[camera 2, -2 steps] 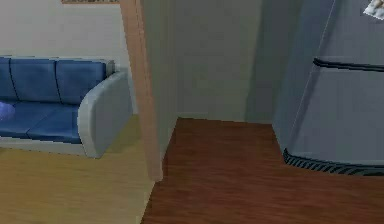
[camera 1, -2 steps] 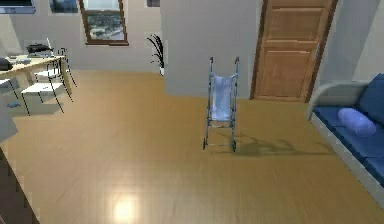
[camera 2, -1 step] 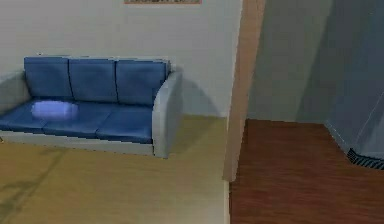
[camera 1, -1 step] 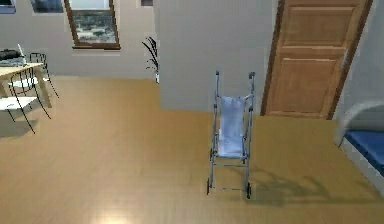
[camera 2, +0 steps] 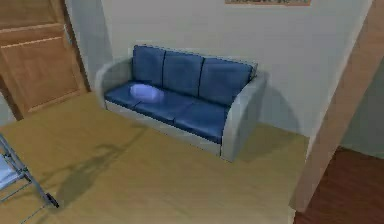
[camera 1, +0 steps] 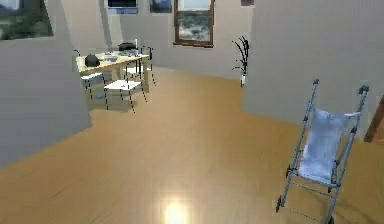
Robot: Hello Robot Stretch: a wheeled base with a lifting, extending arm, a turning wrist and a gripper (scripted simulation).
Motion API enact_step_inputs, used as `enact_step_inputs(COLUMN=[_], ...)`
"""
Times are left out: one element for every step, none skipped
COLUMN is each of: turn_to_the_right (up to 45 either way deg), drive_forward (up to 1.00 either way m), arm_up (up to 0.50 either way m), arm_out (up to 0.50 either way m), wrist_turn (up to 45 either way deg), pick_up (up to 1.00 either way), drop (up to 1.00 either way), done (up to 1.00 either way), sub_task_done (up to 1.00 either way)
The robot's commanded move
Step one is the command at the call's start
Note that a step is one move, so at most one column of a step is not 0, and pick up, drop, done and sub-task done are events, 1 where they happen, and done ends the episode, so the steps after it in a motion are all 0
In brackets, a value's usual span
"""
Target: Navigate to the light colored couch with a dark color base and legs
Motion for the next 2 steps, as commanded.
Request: enact_step_inputs(turn_to_the_right=[0.0, 0.0], drive_forward=[1.00, 1.00], arm_up=[0.00, 0.00], arm_out=[0.00, 0.00], wrist_turn=[0.0, 0.0], pick_up=[0.00, 0.00], drop=[0.00, 0.00], done=[0.00, 0.00], sub_task_done=[0.00, 0.00])
